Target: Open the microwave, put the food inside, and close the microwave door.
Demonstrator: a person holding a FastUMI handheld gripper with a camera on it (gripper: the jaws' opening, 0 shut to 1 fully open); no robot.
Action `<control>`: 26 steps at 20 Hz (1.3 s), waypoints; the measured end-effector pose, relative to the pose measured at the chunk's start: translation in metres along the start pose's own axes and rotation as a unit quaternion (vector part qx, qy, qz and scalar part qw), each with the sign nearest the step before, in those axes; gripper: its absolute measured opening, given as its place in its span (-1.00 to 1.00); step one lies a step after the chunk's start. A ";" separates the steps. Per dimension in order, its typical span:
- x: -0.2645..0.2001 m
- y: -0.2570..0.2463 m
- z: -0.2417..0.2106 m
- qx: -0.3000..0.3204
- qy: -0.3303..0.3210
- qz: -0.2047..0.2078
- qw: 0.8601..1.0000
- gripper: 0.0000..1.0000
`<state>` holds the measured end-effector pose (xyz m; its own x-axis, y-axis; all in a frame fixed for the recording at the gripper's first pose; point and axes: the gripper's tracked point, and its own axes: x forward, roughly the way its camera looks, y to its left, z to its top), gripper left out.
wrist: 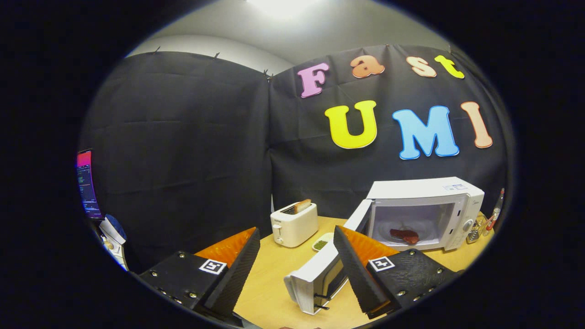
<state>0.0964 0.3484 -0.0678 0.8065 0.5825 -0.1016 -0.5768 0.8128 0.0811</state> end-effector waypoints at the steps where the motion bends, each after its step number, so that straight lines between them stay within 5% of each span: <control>1: 0.002 0.008 -0.005 0.001 0.005 0.011 1.000 0.95; 14: 0.021 0.069 -0.090 -0.034 0.077 0.103 0.991 0.86; 18: 0.035 0.054 -0.114 -0.049 0.104 0.077 0.990 0.30; 19: 0.037 0.051 -0.118 -0.046 0.114 0.077 0.989 -0.04; 20: 0.040 0.052 -0.122 -0.042 0.122 0.081 0.988 -0.08; 21: 0.038 0.036 -0.121 -0.056 0.117 0.042 0.991 -0.08; 23: 0.043 0.022 -0.121 -0.059 0.124 0.032 0.990 -0.91; 26: 0.038 0.022 -0.127 -0.053 0.131 0.040 0.989 -0.92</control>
<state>0.0986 0.3892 -0.1957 0.7042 0.6161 -0.3528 -0.6594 0.7517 -0.0035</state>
